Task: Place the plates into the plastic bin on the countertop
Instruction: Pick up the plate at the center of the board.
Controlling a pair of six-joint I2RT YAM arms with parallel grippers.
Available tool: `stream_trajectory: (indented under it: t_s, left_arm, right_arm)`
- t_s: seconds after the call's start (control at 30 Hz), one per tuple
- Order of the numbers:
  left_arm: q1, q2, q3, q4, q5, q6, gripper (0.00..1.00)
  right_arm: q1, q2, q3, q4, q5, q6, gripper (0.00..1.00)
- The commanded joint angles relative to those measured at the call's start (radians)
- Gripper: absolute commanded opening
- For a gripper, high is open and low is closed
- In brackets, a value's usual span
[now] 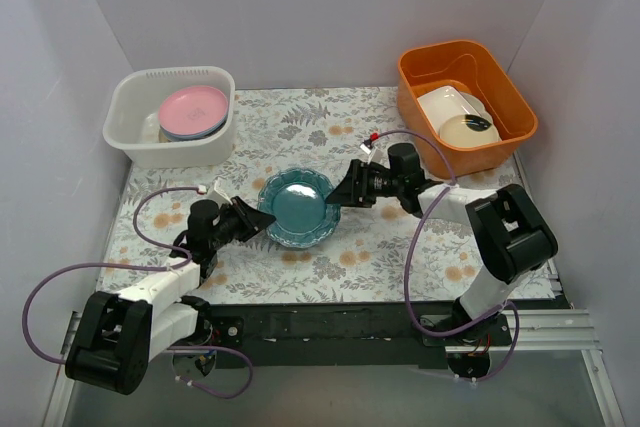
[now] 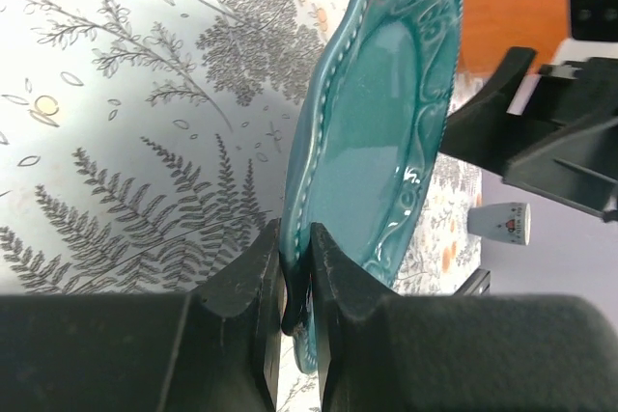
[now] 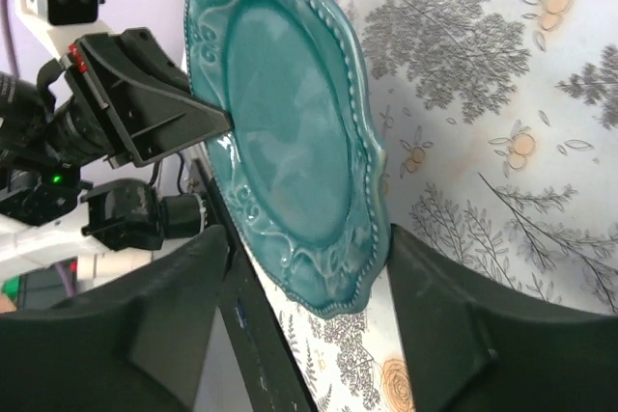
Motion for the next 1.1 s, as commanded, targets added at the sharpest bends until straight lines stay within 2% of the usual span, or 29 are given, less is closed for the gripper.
stream_trajectory:
  t_s: [0.0,0.13,0.33,0.53,0.77,0.93,1.07]
  left_arm:
    - [-0.006,-0.017,0.041,0.083,0.005,0.007,0.00]
    - [-0.005,0.021,0.065,0.105,0.029,0.005,0.00]
    - [-0.005,0.046,0.097,0.137,0.072,-0.006,0.00]
    - [-0.005,0.028,0.114,0.116,0.080,-0.012,0.00]
    - [-0.005,-0.025,0.157,0.004,0.035,0.025,0.00]
    - [-0.005,-0.008,0.284,-0.111,-0.009,0.072,0.00]
    - [-0.003,0.066,0.395,-0.177,-0.026,0.114,0.00]
  right_arm:
    - [0.000,-0.127,0.000,-0.070,0.099,-0.097,0.80]
    - [0.000,-0.202,0.003,-0.182,0.200,-0.173,0.89]
    - [-0.001,-0.285,-0.020,-0.259,0.297,-0.210,0.93]
    - [-0.001,-0.301,-0.026,-0.263,0.303,-0.221,0.94]
    - [0.000,-0.293,-0.008,-0.249,0.283,-0.247,0.95]
    - [0.000,-0.287,-0.001,-0.225,0.256,-0.253,0.97]
    - [0.000,-0.281,-0.011,-0.202,0.233,-0.255,0.98]
